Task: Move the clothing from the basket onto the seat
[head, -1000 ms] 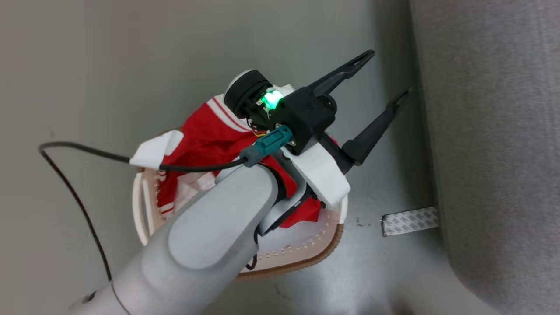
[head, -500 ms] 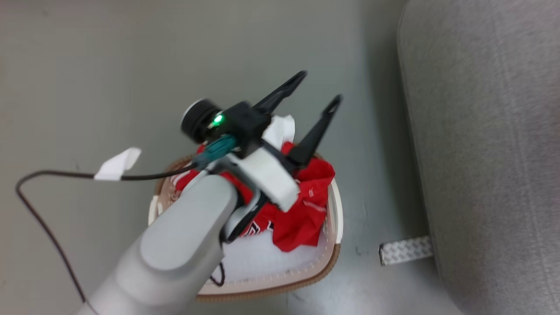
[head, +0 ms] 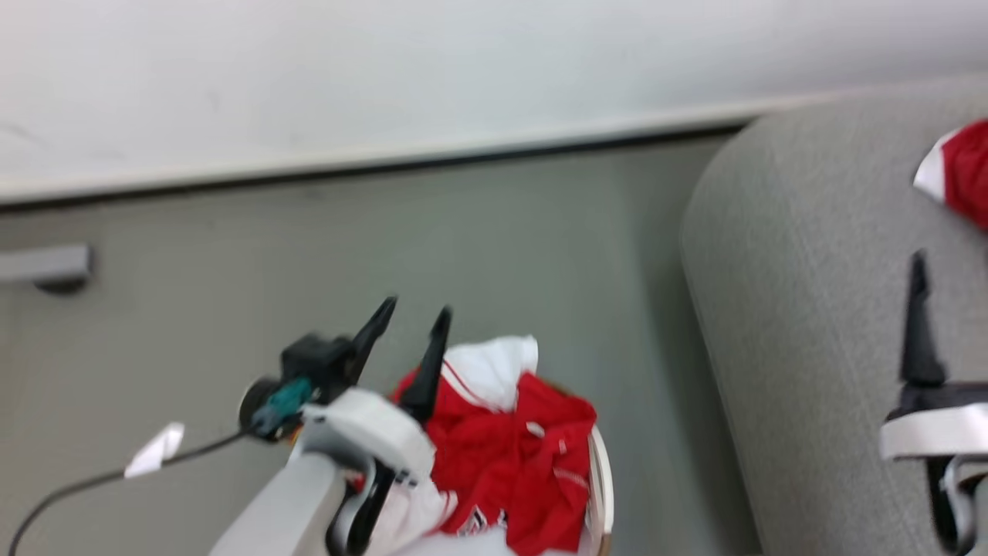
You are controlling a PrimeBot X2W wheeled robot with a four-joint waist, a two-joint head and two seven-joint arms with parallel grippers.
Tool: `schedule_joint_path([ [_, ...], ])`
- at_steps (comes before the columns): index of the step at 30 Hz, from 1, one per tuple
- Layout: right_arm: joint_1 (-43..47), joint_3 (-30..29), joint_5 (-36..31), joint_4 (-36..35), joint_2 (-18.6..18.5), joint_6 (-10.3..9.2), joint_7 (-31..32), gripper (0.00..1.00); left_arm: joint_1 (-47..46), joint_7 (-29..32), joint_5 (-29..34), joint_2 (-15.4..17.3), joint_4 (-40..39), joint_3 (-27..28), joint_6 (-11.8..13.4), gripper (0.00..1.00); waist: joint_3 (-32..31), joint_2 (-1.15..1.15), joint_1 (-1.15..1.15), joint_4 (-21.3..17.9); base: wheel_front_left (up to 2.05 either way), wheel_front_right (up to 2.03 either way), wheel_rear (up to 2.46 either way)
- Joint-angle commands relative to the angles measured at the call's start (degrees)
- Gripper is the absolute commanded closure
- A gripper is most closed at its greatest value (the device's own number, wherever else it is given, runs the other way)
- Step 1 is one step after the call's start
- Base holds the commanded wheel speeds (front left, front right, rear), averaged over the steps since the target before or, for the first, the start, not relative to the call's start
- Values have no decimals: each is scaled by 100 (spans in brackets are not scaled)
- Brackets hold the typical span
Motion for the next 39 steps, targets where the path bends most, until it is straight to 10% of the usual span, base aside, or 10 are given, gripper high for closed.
schedule_joint_path([
  [1,158,65,103,19,-2,-14,-8,0,184,-15,-29,20,-22,80,38,0,-677,0,2,130,0,0,0],
  [12,1229,631,473,309,251,-14,-8,0,1858,-15,472,-99,-700,1204,277,0,-1497,0,2,108,0,0,0],
  [39,2116,1201,643,471,254,-14,-8,0,3176,-16,1786,-838,-1062,2898,-408,0,-1881,0,2,511,0,0,0],
])
